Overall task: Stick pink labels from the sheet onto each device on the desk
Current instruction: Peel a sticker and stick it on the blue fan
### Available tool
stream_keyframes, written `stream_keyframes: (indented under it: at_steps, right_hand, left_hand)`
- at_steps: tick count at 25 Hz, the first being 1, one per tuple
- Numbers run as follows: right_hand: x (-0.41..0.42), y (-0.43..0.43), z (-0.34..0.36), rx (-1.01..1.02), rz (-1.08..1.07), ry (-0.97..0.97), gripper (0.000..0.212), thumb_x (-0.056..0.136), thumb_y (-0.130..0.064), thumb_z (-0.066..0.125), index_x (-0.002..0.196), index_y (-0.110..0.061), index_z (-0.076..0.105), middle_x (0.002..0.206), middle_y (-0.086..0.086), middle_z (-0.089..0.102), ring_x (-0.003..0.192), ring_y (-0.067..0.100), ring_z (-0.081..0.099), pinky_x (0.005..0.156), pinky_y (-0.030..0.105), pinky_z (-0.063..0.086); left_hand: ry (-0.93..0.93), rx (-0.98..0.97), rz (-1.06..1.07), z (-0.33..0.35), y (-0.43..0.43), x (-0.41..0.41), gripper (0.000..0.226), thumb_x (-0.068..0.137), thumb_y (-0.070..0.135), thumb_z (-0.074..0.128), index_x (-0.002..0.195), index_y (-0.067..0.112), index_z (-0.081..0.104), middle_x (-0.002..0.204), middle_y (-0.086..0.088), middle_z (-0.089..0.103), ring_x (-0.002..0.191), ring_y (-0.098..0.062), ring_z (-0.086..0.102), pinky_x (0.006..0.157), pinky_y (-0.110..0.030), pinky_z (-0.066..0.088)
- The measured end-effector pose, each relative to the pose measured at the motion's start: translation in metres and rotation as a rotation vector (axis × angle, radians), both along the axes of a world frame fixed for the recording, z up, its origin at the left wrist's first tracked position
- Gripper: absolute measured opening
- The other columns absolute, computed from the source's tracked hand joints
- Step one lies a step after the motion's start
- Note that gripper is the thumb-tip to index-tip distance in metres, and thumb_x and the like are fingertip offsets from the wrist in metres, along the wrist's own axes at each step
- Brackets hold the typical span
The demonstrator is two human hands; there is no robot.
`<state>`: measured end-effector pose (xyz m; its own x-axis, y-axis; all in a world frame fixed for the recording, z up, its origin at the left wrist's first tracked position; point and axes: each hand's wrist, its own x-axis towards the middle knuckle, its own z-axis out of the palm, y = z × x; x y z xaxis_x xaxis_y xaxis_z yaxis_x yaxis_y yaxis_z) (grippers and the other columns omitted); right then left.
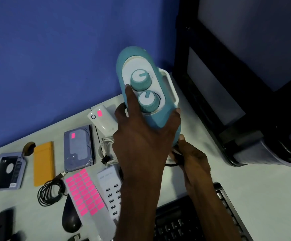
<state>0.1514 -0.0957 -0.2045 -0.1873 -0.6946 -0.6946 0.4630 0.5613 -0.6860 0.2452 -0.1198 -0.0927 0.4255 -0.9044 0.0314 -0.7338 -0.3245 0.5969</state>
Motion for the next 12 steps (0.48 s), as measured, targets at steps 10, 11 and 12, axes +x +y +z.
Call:
stream_keyframes:
  at_steps: [10,11,12]
  right_hand:
    - [0.041,0.064,0.035,-0.497,-0.013,0.559,0.026,0.090,-0.002,0.066,0.100,-0.025,0.062,0.094,0.000,0.070,0.079,0.016,0.064,0.073,0.019,0.050]
    - [0.053,0.074,0.030,-0.512,0.113,0.531,0.025,0.090,-0.003,0.064,0.096,-0.026,0.064,0.089,-0.004,0.071,0.075,0.017,0.064,0.070,0.018,0.050]
    - [0.063,0.082,0.026,-0.522,0.247,0.518,0.024,0.089,-0.003,0.064,0.094,-0.027,0.066,0.085,-0.006,0.071,0.072,0.017,0.063,0.068,0.017,0.050]
  left_hand:
    - [0.306,-0.127,0.207,-0.040,0.084,0.096,0.035,0.085,0.050,0.072,0.116,0.039,0.063,0.113,0.018,0.064,0.096,0.001,0.067,0.077,-0.037,0.061]
    - [0.228,-0.089,0.255,-0.048,0.103,0.116,0.029,0.086,0.044,0.074,0.112,0.037,0.064,0.109,0.014,0.066,0.087,-0.002,0.069,0.074,-0.040,0.060]
    - [0.154,-0.049,0.292,-0.056,0.119,0.130,0.026,0.086,0.040,0.075,0.109,0.035,0.064,0.106,0.012,0.067,0.079,-0.001,0.068,0.071,-0.039,0.059]
